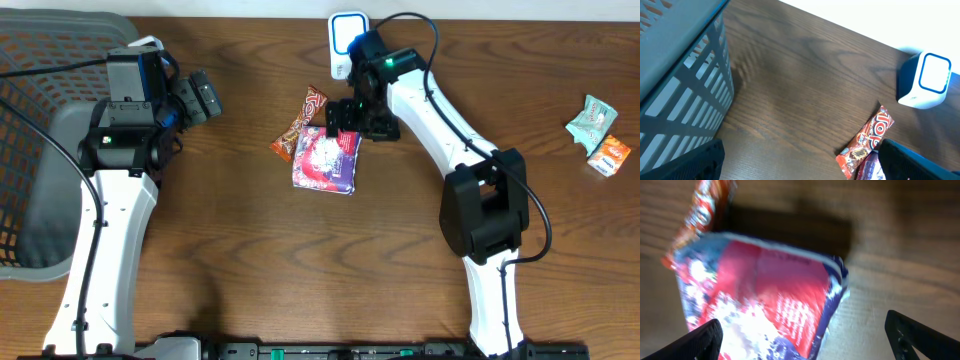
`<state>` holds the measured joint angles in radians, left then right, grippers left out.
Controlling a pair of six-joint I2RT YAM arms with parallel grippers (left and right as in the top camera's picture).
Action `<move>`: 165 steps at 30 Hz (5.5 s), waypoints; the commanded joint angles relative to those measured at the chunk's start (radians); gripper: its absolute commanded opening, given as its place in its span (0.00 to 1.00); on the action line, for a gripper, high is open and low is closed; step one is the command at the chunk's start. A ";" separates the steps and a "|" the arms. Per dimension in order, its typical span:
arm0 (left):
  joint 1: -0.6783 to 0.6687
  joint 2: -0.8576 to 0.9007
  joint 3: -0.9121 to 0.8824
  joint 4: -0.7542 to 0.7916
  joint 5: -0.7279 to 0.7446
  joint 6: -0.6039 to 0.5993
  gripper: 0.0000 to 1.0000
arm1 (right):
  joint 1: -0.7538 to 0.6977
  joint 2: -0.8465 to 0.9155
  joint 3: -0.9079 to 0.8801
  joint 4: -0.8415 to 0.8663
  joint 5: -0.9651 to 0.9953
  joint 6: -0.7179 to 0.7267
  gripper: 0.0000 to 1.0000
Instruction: Scan the item barcode
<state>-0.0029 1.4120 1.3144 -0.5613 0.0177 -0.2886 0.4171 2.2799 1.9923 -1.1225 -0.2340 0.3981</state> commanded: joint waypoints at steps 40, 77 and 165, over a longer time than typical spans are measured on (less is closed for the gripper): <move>0.000 0.005 0.012 0.000 -0.003 -0.005 0.98 | 0.002 -0.018 -0.177 0.099 -0.128 -0.099 0.01; 0.000 0.005 0.012 0.000 -0.003 -0.005 0.98 | -0.055 -0.069 -0.313 0.235 -0.049 -0.134 0.57; 0.000 0.005 0.012 0.000 -0.003 -0.005 0.98 | 0.002 0.004 0.211 -0.119 0.138 -0.232 0.80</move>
<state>-0.0036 1.4120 1.3144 -0.5610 0.0196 -0.2920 0.4999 2.2860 2.1967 -1.2373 0.3027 0.3004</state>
